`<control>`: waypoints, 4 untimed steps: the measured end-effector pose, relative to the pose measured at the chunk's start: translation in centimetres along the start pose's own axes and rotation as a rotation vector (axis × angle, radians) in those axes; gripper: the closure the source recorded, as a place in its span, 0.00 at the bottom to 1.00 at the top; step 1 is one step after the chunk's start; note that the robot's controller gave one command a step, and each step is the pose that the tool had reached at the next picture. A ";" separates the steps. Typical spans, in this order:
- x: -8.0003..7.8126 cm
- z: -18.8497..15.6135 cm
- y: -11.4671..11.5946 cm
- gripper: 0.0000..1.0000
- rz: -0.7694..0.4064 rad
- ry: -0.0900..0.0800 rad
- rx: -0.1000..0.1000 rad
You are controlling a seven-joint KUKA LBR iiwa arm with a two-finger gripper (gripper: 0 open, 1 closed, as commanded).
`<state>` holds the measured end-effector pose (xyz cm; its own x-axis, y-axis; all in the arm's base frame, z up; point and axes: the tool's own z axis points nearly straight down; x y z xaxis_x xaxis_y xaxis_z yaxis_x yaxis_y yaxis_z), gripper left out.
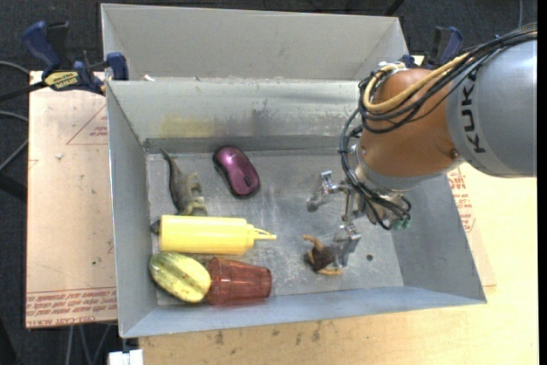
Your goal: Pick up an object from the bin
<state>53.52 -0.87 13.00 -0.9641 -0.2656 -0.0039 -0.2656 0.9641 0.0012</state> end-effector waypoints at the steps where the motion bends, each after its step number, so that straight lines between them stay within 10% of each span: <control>1: 2.3 0.5 0.7 0.00 -0.057 0.003 0.000; 2: 2.1 1.5 -0.1 0.00 -0.285 0.002 0.000; 3: 3.4 4.6 -0.7 0.00 -0.273 0.002 0.000; 4: 3.5 5.4 -0.2 1.00 -0.432 -0.006 0.003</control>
Offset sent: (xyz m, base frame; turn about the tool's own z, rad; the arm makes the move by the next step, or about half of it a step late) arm -0.0175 -0.0127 -0.0203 -0.4046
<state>50.25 -2.00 7.55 -0.7645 -0.6445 -0.0088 -0.6445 0.7646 -0.0044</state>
